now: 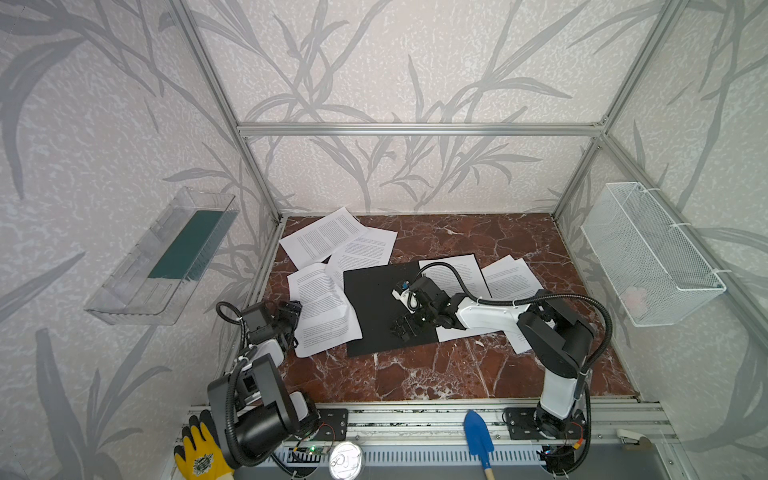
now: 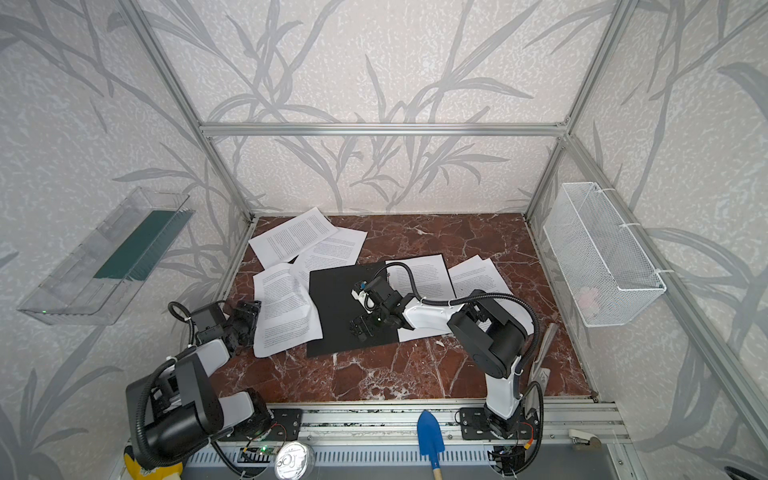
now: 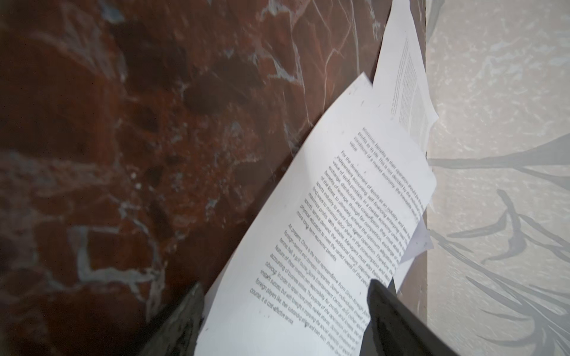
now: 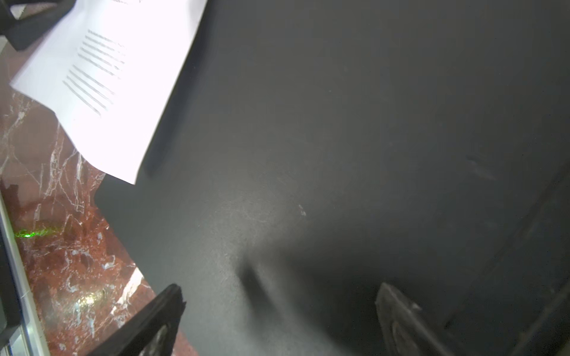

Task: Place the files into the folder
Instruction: 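Grasp a loose paper sheet near the robot with the left gripper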

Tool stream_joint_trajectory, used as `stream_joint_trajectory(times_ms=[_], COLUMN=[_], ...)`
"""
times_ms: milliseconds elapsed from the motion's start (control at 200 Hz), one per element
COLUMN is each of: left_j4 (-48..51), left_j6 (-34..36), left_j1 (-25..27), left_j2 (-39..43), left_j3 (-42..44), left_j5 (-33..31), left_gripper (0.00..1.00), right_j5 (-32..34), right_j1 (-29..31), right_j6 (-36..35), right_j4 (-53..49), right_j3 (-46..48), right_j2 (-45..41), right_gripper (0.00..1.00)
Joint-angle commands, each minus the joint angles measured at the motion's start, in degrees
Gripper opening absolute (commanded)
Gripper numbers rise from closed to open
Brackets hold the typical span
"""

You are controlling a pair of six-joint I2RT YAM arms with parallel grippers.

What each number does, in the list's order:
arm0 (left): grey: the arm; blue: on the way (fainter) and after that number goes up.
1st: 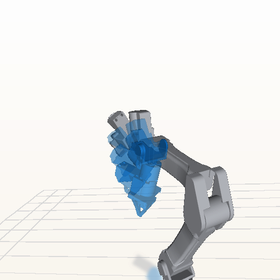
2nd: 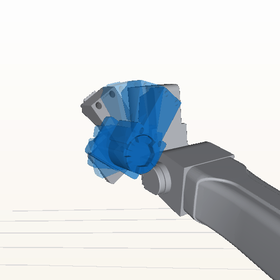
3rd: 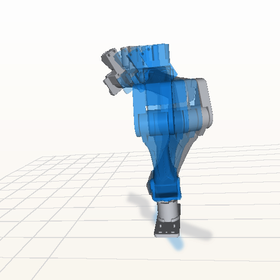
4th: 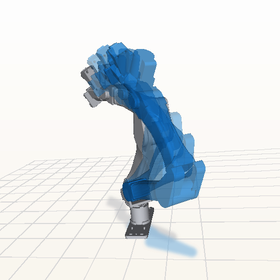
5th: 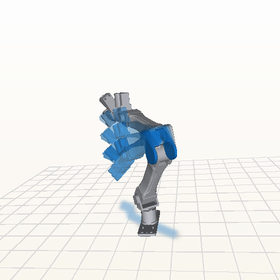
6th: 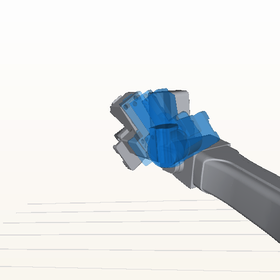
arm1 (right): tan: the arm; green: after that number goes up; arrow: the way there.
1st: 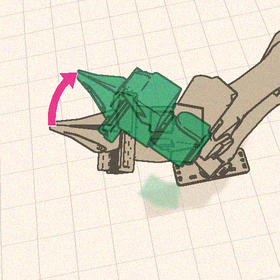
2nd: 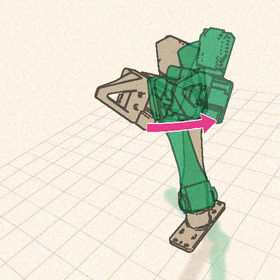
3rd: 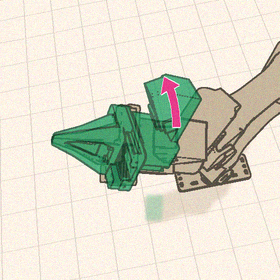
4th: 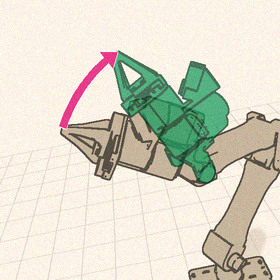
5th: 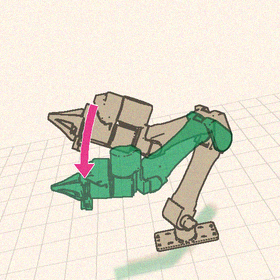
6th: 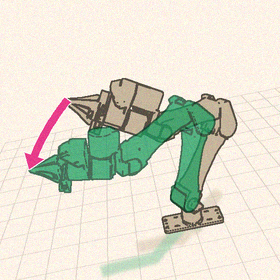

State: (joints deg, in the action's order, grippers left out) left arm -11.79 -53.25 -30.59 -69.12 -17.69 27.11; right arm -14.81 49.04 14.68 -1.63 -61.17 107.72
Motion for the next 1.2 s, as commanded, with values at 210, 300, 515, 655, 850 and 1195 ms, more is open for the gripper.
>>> stream_joint_trajectory(times_ms=[210,300,515,655,850,1195], left_j4=[1.5,0.2,-6.2,-1.2,14.4,17.7], left_j6=[-4.0,-4.5,-6.5,-5.0,-0.8,-2.1], left_j1=[0.2,0.3,1.2,1.3,1.7,4.1], left_j2=[9.2,9.9,9.0,9.0,14.6,19.3], left_j3=[4.3,4.9,6.8,6.5,4.9,7.5], left_j5=[10.0,11.5,13.5,12.1,6.8,1.9], left_gripper=[0.87,0.87,0.88,0.83,0.8,0.75], right_j5=[-0.8,-0.6,-0.6,-0.5,-0.2,0.0], right_j1=[0.3,0.3,0.4,0.3,0.3,0.4], right_j6=[-0.4,-0.6,-0.5,-0.5,-0.5,-0.4], right_j4=[-3.6,-3.8,-3.8,-4.1,-4.4,-4.9], right_j3=[-0.3,-0.2,-0.1,-0.2,-0.3,-0.6], right_j2=[0.5,0.2,-0.1,-0.2,-0.2,-0.1], right_gripper=[0.98,0.98,0.98,0.98,0.98,0.97])
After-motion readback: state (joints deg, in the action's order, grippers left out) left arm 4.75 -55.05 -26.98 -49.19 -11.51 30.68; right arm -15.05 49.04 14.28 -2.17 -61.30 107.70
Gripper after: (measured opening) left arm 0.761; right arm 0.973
